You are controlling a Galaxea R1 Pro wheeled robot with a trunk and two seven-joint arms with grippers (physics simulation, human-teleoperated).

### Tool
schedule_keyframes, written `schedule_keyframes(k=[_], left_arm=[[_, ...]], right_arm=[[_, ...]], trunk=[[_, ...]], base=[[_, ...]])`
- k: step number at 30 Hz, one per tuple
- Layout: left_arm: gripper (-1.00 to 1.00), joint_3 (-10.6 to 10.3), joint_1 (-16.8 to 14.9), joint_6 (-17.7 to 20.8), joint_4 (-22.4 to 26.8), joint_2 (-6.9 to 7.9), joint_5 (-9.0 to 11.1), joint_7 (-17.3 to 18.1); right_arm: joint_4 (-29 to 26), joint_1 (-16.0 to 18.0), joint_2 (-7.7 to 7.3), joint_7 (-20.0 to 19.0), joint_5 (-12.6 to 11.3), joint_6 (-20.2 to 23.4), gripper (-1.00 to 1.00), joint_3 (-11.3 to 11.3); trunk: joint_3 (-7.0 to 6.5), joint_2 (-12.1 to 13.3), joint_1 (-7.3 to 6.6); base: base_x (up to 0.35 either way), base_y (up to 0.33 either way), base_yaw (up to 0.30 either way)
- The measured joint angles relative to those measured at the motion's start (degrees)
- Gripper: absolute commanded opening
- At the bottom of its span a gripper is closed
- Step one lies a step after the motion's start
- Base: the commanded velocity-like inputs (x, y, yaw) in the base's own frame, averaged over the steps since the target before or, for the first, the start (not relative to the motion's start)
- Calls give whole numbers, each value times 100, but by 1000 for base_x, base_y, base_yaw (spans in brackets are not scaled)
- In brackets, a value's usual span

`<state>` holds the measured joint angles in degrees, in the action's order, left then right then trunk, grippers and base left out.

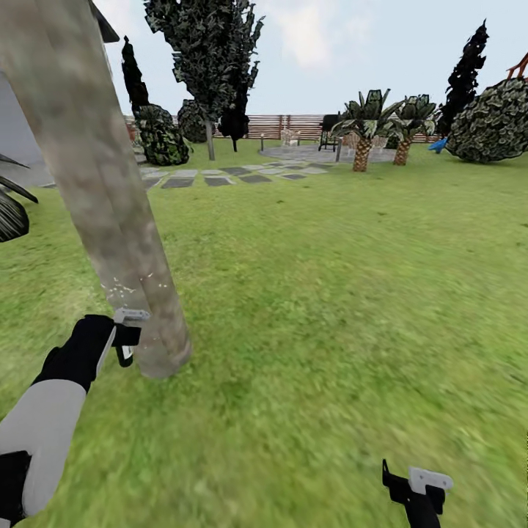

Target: In the garden, pick up the pesticide atomizer on the floor and spray pesticide onto both trees until each tree trunk is fully covered.

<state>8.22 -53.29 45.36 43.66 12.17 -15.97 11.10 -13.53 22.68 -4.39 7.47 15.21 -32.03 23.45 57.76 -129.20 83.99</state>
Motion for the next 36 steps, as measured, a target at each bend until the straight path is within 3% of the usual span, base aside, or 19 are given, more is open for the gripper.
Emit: schedule_keyframes(k=[3, 10, 16, 22, 29, 31, 33, 36], left_arm=[[-100, 46, 16, -4, -39, 135, 23, -194], [-100, 58, 134, -5, -84, 42, 78, -222], [-100, 117, 195, -36, -481, 118, 44, -223], [-100, 115, 292, -189, -490, 59, 37, -223], [-100, 128, 343, -215, -507, 90, 43, -231], [-100, 129, 428, -370, -727, 95, 44, -229], [-100, 129, 567, -773, -971, 98, 51, -231], [-100, 133, 605, -900, -1050, 104, 42, -296]], right_arm=[[0, 0, 0, 0, 0, 1, 100, -1], [0, 0, 0, 0, -1, -1, 100, -3], [0, 0, 0, 0, -1, -2, 100, -7], [0, 0, 0, 0, -1, -4, 100, -7], [0, 0, -5, 0, 0, 1, 100, -6], [0, 0, -1, 0, -1, 1, 100, 0], [0, 0, 0, 0, 0, 2, 100, -4], [0, 0, 0, 0, 0, -1, 100, -6]], trunk=[[0, 0, 0], [0, 0, 0], [0, 0, 0], [0, 0, 0], [0, 0, 0], [1, 0, 1], [1, 0, 0], [0, 0, 0]], base=[[172, -245, 1], [74, -103, 200], [1, -1, 270], [134, -128, 38], [201, -203, 0], [163, -232, 45], [158, -236, 197], [120, -166, 255]])
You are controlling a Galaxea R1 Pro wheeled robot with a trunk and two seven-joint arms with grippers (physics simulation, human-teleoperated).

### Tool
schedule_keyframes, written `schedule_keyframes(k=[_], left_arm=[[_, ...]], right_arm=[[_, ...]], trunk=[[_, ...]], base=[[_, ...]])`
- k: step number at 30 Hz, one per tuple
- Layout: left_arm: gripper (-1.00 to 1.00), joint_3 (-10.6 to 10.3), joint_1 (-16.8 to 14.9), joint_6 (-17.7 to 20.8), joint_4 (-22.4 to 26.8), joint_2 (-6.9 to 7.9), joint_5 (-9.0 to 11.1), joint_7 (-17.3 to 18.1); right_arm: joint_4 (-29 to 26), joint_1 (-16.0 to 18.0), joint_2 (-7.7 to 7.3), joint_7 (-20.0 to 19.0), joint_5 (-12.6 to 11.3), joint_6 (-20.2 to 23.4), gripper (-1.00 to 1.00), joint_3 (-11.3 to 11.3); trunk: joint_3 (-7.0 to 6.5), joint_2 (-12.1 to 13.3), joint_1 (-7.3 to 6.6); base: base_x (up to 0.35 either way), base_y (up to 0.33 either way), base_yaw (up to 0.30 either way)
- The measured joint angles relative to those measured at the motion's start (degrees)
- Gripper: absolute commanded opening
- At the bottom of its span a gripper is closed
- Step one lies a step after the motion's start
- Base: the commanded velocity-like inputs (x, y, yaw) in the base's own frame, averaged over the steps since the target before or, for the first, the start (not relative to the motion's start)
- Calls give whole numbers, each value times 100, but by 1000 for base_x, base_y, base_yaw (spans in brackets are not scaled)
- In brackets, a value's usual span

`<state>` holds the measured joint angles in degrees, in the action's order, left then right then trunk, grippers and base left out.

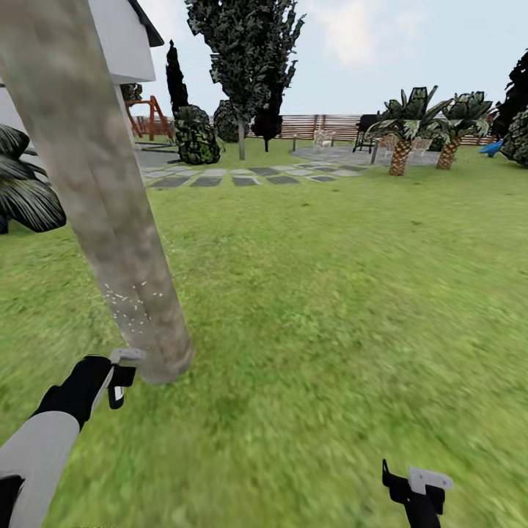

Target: In the garden, pick up the pesticide atomizer on the floor and spray pesticide onto both trees until each tree trunk is fully covered.

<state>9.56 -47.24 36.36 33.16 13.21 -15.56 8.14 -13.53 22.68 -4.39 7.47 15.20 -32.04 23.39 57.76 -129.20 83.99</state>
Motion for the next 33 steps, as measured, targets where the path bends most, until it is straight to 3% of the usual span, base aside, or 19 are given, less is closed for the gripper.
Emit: schedule_keyframes(k=[5, 7, 9, 11, 25, 33], left_arm=[[-100, 3, 125, -38, -22, -8, 101, -382], [-100, 6, 166, -53, -52, -27, 343, -401], [-100, 4, 222, -93, -90, -33, 462, -401], [-100, -2, 269, -367, -90, -52, 515, -411], [-100, 3, 277, -481, -75, -56, 512, -420], [-100, -6, 277, -480, -78, -67, 526, -420]], right_arm=[[3, 0, 0, 0, 0, 5, 100, 0], [8, 0, 0, 0, 0, 5, 100, -1], [9, 0, 0, 0, 0, 5, 100, -1], [9, 0, 11, 0, 0, 5, 100, -2], [9, 0, 9, 0, 0, 5, 100, -1], [9, 0, 9, 0, 0, 5, 100, -1]], trunk=[[0, 0, 0], [0, 0, 0], [0, 0, 0], [0, 0, 0], [0, 0, 0], [0, 0, 0]], base=[[13, -16, 277], [31, -82, 279], [121, -193, 209], [211, -199, 31], [105, -240, 7], [0, -276, 241]])
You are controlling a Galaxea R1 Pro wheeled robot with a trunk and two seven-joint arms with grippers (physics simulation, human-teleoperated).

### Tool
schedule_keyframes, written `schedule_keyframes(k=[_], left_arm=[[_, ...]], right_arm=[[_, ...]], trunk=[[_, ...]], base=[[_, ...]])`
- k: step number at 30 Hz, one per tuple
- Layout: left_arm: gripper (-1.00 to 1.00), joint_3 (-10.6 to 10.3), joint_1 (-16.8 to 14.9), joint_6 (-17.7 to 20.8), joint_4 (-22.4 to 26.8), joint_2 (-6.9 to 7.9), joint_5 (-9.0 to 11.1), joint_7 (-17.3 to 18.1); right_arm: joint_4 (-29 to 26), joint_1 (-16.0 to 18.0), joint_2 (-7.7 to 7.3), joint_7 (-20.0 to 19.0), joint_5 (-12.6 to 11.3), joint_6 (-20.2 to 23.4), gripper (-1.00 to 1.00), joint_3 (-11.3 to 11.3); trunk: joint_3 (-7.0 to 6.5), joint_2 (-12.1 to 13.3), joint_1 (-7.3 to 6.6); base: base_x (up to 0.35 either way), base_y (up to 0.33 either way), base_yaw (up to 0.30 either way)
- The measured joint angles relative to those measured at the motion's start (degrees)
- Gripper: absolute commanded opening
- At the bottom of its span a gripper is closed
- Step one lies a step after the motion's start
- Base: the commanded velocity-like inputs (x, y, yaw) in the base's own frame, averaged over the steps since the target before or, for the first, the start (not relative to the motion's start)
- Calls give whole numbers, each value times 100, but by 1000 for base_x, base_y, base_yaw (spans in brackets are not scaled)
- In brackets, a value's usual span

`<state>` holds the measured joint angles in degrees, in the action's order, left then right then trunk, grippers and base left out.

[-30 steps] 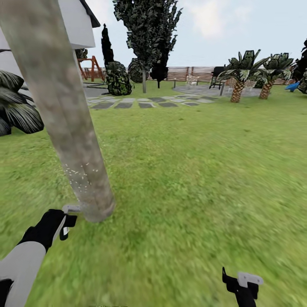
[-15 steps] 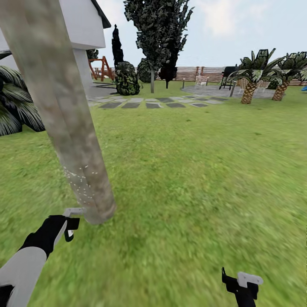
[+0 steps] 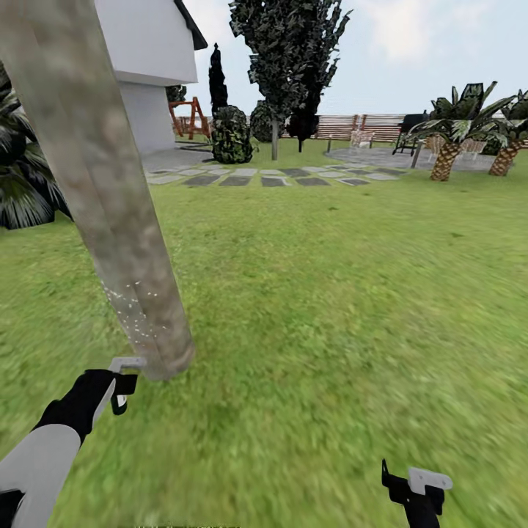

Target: In the garden, pick up the pesticide atomizer on the floor and spray pesticide onto both trees until each tree trunk is fully covered.

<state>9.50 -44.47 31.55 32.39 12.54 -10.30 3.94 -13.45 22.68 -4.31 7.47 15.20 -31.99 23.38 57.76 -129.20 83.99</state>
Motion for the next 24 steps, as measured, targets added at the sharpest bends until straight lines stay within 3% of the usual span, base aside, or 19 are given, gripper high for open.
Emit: schedule_keyframes(k=[6, 17, 24], left_arm=[[-100, 0, 0, 0, -13, -14, -1, 0], [-100, 0, 0, 0, -11, -15, -7, -6], [-100, 8, 0, 0, -5, -6, -14, -7]], right_arm=[[0, 0, 0, 0, 0, 0, 100, 0], [0, 0, -18, 1, 0, 0, 100, 0], [0, 0, -10, 0, 0, 0, 100, 0]], trunk=[[0, 0, 0], [0, 0, 0], [0, 0, 0]], base=[[0, -276, 265], [7, -276, 12], [188, -231, 0]])
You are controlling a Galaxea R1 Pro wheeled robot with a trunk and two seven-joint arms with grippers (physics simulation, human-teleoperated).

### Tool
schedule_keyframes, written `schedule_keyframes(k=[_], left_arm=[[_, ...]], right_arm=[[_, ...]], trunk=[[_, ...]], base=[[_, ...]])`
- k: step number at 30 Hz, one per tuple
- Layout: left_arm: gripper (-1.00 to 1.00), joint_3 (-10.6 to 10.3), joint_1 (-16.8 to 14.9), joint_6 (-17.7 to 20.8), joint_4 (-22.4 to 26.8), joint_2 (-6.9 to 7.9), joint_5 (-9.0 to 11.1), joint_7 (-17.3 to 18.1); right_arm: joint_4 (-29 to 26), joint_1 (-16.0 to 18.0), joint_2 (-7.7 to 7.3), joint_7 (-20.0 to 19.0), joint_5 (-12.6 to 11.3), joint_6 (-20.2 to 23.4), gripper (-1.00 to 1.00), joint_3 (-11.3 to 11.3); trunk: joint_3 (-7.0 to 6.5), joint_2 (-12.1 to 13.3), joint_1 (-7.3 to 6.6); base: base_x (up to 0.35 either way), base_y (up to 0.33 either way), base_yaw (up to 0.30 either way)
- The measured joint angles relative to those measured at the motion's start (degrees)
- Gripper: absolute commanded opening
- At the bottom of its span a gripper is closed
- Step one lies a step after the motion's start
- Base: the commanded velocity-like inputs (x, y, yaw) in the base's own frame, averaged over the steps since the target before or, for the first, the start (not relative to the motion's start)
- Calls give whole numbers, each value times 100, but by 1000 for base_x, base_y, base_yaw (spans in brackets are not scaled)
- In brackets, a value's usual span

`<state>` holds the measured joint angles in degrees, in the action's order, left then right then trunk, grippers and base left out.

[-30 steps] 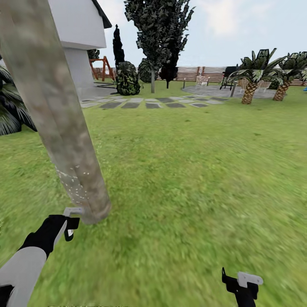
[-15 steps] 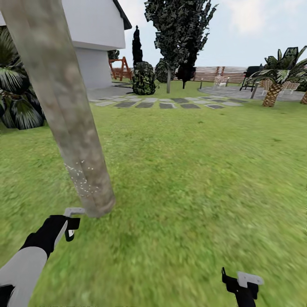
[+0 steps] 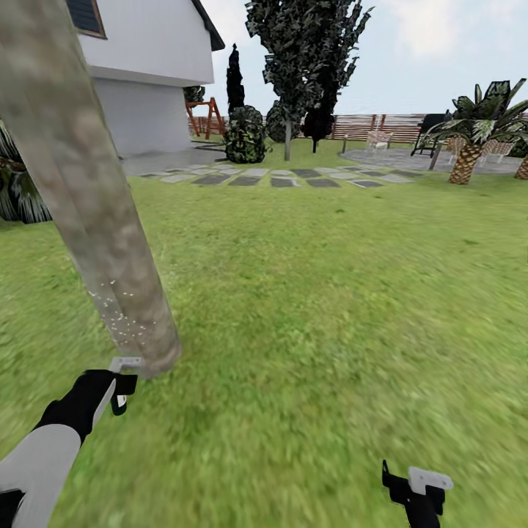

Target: In the garden, pick up the pesticide atomizer on the floor and spray pesticide onto both trees until each tree trunk is fully covered.

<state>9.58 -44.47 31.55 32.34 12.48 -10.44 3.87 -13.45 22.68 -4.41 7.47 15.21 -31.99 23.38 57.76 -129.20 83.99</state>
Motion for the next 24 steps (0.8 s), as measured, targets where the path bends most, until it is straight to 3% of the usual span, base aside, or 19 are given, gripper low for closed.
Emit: schedule_keyframes(k=[7, 24], left_arm=[[-100, 2, 0, 0, -4, -6, 14, -256], [-100, 0, 0, 0, -9, -9, 21, -281]], right_arm=[[0, 0, 2, 0, 0, 0, 100, 0], [0, 0, 2, 0, 0, 0, 100, 0]], trunk=[[0, 0, 0], [0, 0, 0]], base=[[230, -206, 126], [198, -216, 249]])
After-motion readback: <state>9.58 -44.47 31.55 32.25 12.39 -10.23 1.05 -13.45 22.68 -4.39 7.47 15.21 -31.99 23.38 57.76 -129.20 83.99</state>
